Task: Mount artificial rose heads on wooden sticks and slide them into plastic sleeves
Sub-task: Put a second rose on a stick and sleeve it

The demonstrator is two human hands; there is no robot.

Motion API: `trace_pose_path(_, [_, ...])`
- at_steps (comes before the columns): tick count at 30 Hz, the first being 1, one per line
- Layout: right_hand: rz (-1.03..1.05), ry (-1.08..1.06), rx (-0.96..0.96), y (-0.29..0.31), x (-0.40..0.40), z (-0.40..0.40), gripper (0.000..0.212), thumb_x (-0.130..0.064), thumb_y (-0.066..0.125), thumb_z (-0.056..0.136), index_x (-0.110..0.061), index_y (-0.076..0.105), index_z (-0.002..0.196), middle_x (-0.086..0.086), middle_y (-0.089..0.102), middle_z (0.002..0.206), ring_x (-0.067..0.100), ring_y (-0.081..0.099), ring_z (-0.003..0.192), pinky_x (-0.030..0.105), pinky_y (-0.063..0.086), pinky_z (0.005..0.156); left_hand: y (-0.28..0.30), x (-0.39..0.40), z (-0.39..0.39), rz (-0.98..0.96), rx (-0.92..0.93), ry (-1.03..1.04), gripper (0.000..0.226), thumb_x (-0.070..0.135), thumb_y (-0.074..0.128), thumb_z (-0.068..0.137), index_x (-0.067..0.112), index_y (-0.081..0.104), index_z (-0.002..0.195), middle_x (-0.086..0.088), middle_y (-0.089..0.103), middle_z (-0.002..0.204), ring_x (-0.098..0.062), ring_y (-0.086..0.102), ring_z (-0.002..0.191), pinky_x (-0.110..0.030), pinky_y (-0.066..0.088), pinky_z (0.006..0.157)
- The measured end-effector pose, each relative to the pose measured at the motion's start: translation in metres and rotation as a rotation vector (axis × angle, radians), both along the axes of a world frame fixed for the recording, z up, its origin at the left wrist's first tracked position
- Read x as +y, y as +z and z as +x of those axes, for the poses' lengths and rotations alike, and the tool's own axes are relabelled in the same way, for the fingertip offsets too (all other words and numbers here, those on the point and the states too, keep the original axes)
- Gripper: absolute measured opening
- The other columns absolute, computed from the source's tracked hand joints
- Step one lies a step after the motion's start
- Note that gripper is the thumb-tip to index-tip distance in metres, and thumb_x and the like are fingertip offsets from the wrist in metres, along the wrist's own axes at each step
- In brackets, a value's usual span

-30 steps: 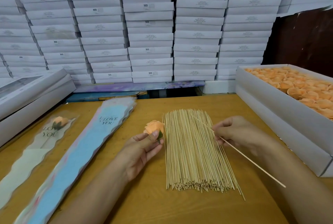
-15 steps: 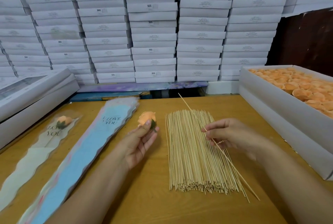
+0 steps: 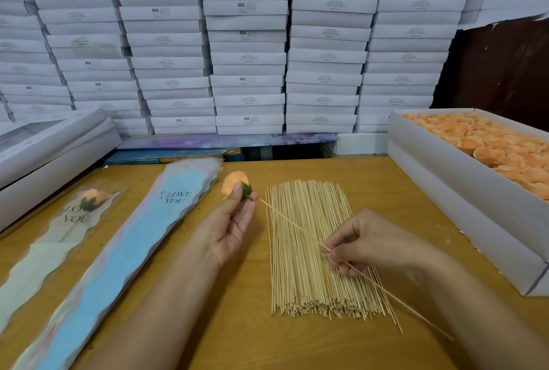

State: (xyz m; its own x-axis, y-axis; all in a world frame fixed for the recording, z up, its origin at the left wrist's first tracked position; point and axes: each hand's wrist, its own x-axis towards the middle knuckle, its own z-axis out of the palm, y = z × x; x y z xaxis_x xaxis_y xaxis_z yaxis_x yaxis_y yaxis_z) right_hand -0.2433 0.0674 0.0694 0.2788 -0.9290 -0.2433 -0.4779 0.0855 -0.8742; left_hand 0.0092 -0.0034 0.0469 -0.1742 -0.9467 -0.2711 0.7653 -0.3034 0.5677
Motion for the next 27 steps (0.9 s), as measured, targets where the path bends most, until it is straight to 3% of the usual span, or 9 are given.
trace_pose_path(14, [-0.018, -0.001, 0.014, -0.008, -0.001, 0.006, 0.012, 0.000, 0.070, 0.088, -0.009, 0.077, 0.092, 0.008, 0.076, 0.077, 0.010, 0.069, 0.064, 0.020, 0.053, 0.058, 0.002, 0.005, -0.007, -0.030, -0.040, -0.033, 0.031, 0.009, 0.071, 0.074, -0.004, 0.067, 0.102, -0.021, 0.076, 0.088, -0.019, 0.076, 0.070, -0.026, 0.062, 0.058])
trace_pose_path(27, [-0.033, -0.005, 0.028, -0.006, 0.001, 0.010, 0.011, 0.001, 0.068, 0.090, -0.006, 0.076, 0.090, 0.005, 0.075, 0.072, 0.009, 0.068, 0.062, 0.020, 0.053, 0.059, 0.000, 0.007, -0.009, -0.018, -0.063, -0.039, 0.033, 0.008, 0.072, 0.075, -0.005, 0.067, 0.105, -0.021, 0.076, 0.090, -0.019, 0.076, 0.071, -0.026, 0.062, 0.058])
